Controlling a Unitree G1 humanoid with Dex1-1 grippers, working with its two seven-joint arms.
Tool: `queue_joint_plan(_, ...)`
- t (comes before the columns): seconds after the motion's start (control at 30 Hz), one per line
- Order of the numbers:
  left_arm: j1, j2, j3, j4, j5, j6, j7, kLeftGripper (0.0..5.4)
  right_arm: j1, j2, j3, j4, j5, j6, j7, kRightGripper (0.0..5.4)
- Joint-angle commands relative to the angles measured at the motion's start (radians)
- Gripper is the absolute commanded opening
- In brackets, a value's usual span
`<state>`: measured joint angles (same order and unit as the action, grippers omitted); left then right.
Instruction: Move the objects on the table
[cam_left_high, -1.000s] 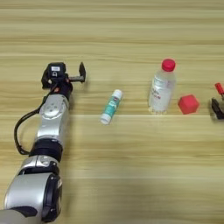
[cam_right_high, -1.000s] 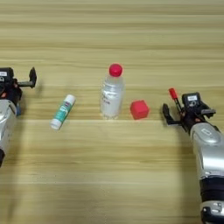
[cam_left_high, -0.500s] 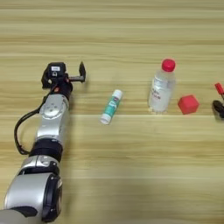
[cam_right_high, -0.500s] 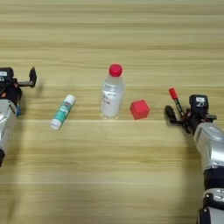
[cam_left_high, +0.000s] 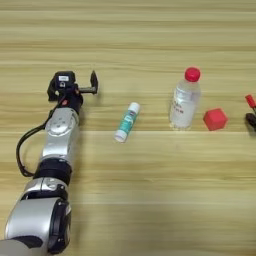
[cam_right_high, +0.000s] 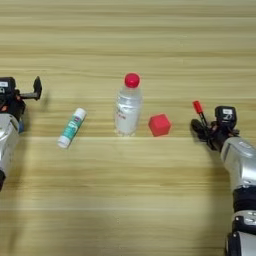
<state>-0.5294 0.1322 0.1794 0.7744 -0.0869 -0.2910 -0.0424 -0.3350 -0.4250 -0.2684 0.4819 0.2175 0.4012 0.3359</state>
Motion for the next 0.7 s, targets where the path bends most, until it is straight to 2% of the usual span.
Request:
queue_joint_plan(0.03,-0.015,-0.002,-0.004,-0.012,0.003,-0.004,0.006,5.4,0.04,0.013,0.039,0.017,-0.018,0.021,0.017,3.04)
queue_joint_plan(0.7,-0.02,-0.004,-0.004,-0.009,0.003,-0.006,0.008,5.4,0.028,0.009,0.044,0.045,-0.013,0.012,0.019,1.02)
